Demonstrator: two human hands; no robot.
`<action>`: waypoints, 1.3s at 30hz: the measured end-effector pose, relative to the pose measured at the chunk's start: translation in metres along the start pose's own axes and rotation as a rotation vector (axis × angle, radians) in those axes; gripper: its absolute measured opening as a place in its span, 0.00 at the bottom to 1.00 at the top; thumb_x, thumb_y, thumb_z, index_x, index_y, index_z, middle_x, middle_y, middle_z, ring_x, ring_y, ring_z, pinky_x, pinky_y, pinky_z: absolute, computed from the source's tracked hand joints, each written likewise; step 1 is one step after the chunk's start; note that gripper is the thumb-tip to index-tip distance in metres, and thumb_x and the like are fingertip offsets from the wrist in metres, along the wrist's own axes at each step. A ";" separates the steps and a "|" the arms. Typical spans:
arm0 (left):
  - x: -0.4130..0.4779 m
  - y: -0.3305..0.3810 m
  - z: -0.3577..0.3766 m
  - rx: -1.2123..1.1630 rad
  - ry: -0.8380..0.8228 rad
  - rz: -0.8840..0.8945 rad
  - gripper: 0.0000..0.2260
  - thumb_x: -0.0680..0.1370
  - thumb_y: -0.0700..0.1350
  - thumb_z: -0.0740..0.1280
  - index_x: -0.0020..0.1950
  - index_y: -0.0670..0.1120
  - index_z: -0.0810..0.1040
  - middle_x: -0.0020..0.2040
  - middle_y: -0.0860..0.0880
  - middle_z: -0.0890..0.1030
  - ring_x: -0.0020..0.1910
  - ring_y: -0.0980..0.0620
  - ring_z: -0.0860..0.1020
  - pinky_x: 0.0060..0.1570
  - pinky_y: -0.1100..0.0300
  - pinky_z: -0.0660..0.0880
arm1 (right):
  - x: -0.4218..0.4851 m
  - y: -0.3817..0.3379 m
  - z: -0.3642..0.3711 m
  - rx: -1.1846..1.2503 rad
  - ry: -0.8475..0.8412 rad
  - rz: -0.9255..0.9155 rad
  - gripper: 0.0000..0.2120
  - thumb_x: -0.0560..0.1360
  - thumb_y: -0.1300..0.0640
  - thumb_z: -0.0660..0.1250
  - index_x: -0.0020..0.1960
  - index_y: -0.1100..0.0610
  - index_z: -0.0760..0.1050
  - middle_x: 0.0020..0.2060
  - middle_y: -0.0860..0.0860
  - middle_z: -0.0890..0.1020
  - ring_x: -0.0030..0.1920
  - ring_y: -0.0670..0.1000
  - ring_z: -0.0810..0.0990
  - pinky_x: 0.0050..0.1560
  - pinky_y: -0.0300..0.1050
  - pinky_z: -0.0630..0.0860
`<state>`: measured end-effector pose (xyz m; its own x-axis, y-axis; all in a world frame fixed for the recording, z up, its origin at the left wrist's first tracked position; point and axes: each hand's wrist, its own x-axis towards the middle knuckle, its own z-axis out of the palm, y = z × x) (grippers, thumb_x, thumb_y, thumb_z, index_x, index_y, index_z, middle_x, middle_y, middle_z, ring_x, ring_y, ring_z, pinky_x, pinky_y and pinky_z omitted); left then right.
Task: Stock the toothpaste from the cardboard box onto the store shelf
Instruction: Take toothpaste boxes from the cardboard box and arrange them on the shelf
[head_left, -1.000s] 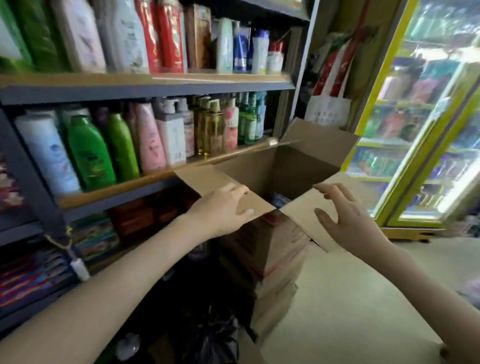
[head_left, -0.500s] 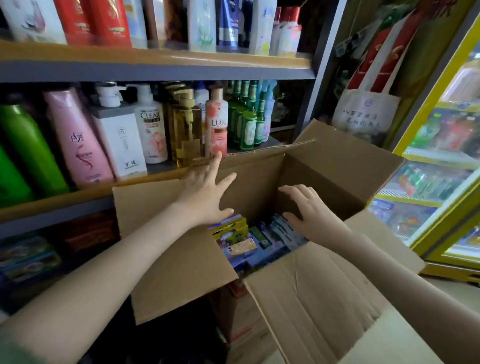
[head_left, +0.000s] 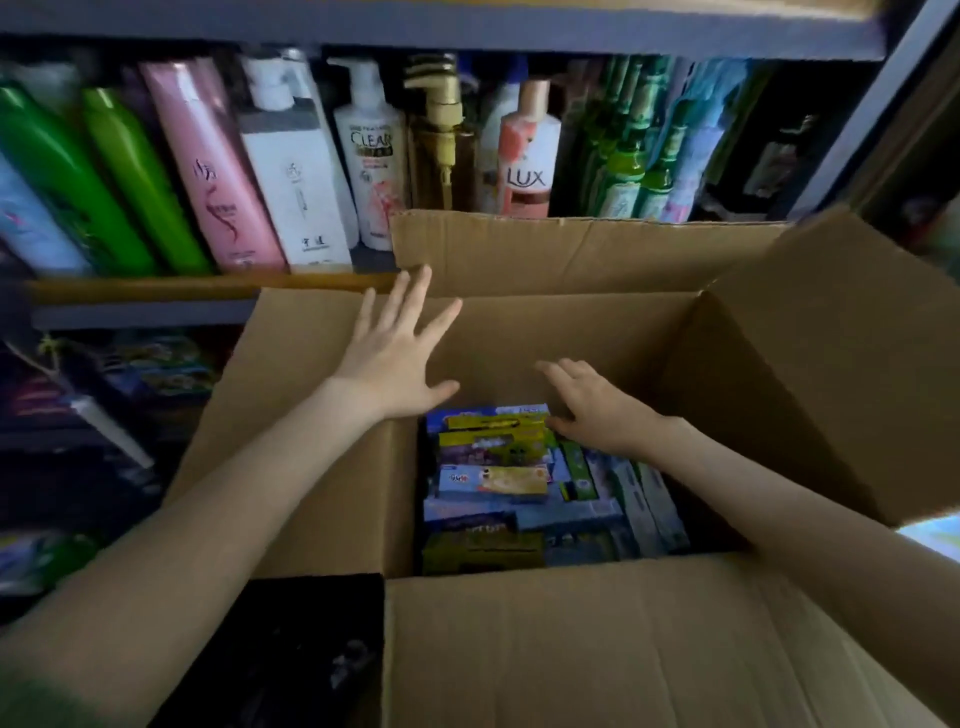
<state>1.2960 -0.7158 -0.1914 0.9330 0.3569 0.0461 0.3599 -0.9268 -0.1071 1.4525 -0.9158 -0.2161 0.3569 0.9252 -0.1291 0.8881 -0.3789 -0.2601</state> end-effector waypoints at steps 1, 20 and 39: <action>0.000 0.003 0.001 0.002 -0.014 -0.013 0.41 0.75 0.66 0.61 0.79 0.55 0.39 0.75 0.45 0.26 0.75 0.43 0.31 0.74 0.42 0.37 | 0.005 0.005 0.003 0.006 -0.016 -0.018 0.32 0.78 0.56 0.65 0.76 0.57 0.53 0.69 0.55 0.65 0.69 0.56 0.61 0.68 0.48 0.63; 0.053 0.006 0.024 0.263 -0.017 0.008 0.46 0.71 0.68 0.65 0.79 0.54 0.42 0.75 0.39 0.28 0.74 0.34 0.32 0.72 0.40 0.37 | 0.069 0.047 0.081 -0.095 -0.401 -0.015 0.44 0.75 0.42 0.67 0.78 0.57 0.45 0.75 0.57 0.56 0.74 0.57 0.56 0.71 0.52 0.55; 0.001 0.014 -0.034 -0.960 -0.027 -0.244 0.18 0.80 0.61 0.59 0.58 0.50 0.78 0.63 0.48 0.79 0.64 0.49 0.74 0.63 0.55 0.69 | -0.019 -0.010 -0.048 0.660 -0.211 0.154 0.22 0.67 0.45 0.74 0.55 0.56 0.79 0.48 0.54 0.84 0.46 0.50 0.82 0.49 0.47 0.76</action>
<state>1.3019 -0.7326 -0.1592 0.8377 0.5423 -0.0642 0.3972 -0.5244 0.7532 1.4513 -0.9284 -0.1652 0.3415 0.8614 -0.3761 0.4472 -0.5008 -0.7411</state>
